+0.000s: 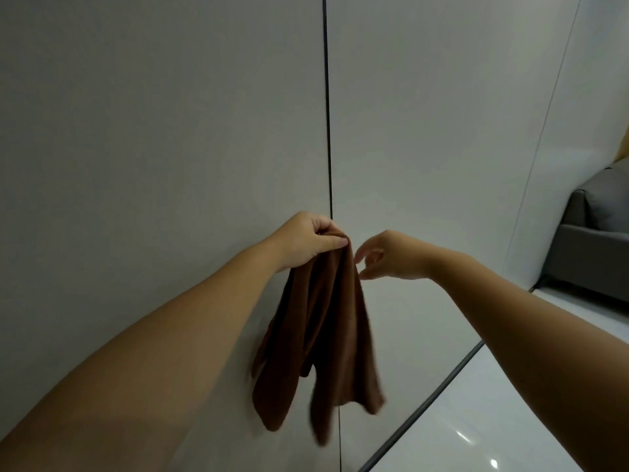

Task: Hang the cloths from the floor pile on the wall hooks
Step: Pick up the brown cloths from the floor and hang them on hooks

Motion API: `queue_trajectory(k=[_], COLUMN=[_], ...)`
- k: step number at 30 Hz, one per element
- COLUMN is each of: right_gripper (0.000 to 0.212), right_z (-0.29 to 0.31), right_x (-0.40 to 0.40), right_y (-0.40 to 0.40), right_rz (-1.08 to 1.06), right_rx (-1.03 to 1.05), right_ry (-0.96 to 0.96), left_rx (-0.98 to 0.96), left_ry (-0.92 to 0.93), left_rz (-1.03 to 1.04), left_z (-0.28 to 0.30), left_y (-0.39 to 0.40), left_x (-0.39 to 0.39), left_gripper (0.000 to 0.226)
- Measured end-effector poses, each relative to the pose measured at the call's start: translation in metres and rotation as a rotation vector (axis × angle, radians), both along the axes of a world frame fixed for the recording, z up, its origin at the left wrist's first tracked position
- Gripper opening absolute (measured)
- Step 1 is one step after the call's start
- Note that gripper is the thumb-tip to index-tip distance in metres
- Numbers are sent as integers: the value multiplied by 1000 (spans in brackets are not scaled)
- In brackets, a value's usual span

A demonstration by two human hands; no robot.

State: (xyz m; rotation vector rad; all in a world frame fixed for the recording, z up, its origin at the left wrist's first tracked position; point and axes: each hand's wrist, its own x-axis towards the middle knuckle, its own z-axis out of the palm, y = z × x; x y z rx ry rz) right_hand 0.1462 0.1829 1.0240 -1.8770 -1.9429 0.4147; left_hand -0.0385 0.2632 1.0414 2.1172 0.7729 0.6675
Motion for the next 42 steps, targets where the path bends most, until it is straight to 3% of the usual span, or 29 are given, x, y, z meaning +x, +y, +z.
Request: queue_trajectory(k=[6, 17, 21, 25, 30, 36, 39, 42], right_gripper=[22, 17, 14, 26, 16, 10, 22, 16], right_z=[4, 1, -2, -6, -11, -10, 0, 9], right_x=[-39, -71, -71, -72, -89, -107, -112, -123], right_y=[10, 26, 28, 27, 33, 39, 40, 34], right_rz=[86, 51, 74, 167, 143, 79, 18, 86], right_rx=[48, 139, 57, -47, 9, 82, 156, 142], right_ry=[230, 269, 392, 571, 508, 648, 519, 381], left_rx=[59, 70, 66, 76, 84, 75, 43, 0], left_ry=[-19, -72, -51, -26, -33, -24, 165, 135], left_rz=[52, 162, 135, 112, 96, 147, 183, 222], left_z=[8, 3, 2, 1, 2, 9, 7, -1], left_y=[-2, 6, 5, 7, 7, 9, 13, 15], left_x=[-22, -58, -66, -76, -82, -100, -121, -142], left_gripper=[8, 7, 8, 5, 6, 6, 7, 11])
